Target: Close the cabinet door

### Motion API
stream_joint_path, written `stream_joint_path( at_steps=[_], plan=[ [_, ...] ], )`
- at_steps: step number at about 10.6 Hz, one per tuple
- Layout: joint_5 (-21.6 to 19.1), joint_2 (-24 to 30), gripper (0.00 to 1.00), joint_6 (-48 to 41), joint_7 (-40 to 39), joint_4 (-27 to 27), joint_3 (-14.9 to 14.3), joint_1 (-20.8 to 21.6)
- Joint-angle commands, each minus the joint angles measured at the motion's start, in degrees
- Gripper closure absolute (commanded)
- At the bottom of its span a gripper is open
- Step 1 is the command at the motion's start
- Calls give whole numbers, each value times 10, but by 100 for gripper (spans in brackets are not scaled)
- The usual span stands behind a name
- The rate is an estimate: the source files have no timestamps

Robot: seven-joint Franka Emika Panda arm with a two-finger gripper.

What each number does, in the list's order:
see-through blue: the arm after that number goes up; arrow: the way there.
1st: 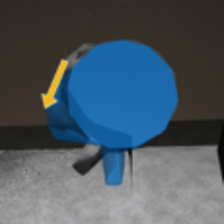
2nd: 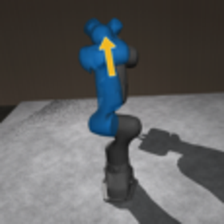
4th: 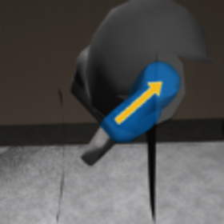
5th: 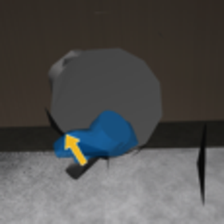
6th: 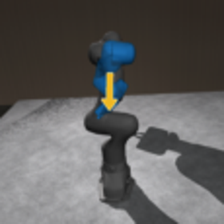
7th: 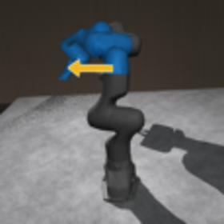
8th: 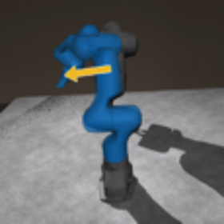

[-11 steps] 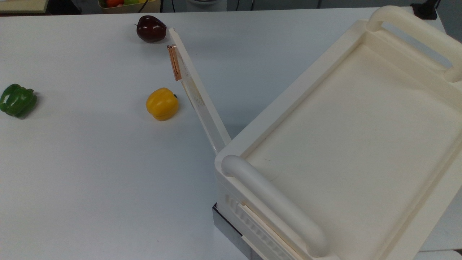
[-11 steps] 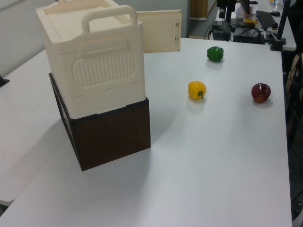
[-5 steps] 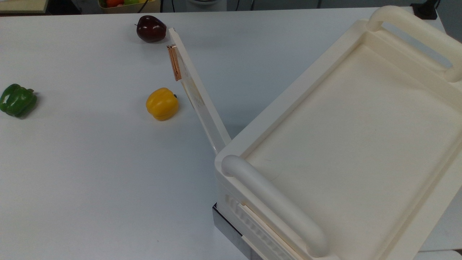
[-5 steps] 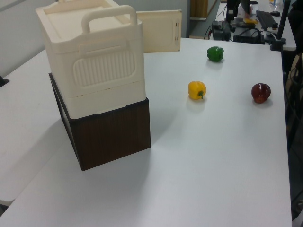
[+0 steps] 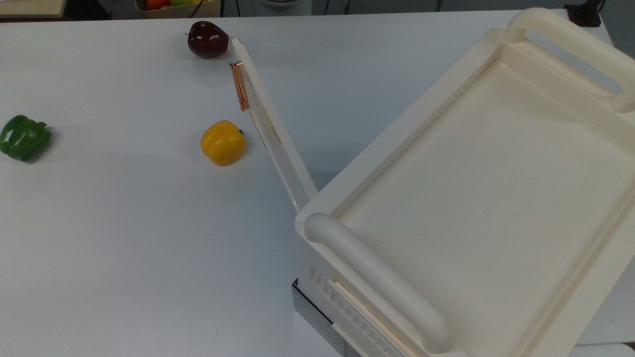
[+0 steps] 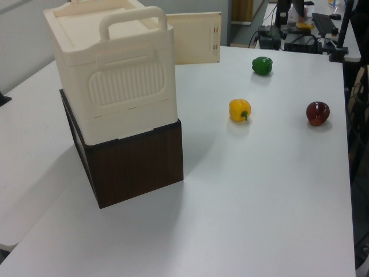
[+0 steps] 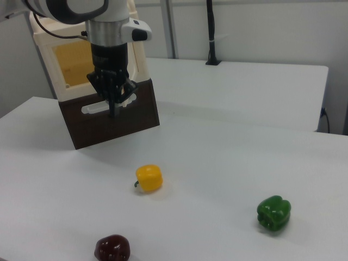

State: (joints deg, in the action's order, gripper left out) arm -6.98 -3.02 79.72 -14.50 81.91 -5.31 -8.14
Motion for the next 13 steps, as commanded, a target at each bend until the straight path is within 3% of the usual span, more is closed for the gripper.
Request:
stream_joint_path(
  at_steps=[1, 7, 9, 13],
  plan=[
    [-21, 8, 100, -2, -13, 10, -3, 6],
    [-62, -45, 100, 121, -150, 12, 6, 14],
    [-60, -59, 100, 190, -207, 12, 5, 48],
    [-59, -68, 100, 300, -318, 11, 5, 78]
  ],
)
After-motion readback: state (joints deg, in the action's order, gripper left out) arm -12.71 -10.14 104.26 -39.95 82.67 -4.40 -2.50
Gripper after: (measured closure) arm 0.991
